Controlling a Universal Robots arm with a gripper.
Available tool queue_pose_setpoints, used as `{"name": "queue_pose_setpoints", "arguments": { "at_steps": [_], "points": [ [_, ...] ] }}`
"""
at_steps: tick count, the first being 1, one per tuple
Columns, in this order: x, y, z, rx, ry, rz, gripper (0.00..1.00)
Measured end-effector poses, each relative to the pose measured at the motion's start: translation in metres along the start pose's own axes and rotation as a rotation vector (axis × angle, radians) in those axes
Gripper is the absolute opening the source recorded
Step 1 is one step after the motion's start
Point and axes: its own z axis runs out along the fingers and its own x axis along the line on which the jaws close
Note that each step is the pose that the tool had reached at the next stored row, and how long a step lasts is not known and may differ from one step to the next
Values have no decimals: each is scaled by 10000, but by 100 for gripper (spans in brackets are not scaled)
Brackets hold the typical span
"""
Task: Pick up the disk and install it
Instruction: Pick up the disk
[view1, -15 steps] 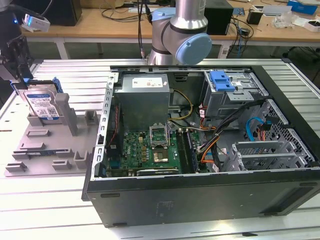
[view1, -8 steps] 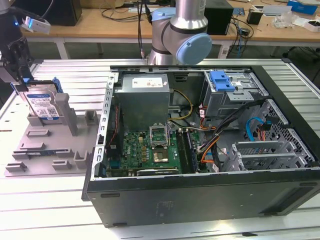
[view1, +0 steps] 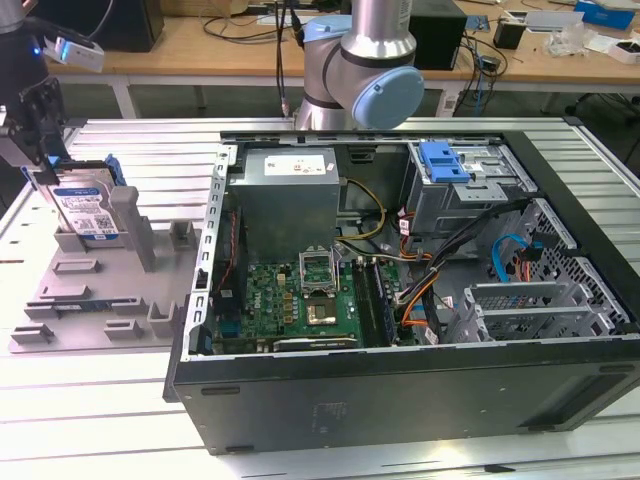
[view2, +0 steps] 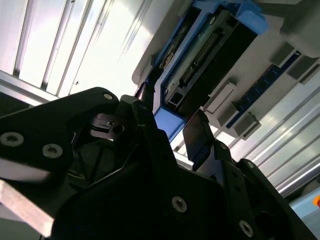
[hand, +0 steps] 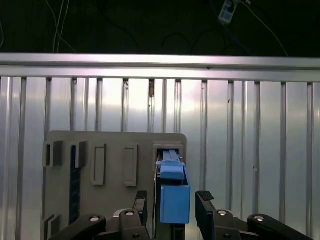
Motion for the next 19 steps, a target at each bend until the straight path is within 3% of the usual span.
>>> {"name": "queue_pose_setpoints", "arguments": {
  "at_steps": [19],
  "points": [
    [-4, 36, 34, -1, -2, 31, 51]
  ]
}}
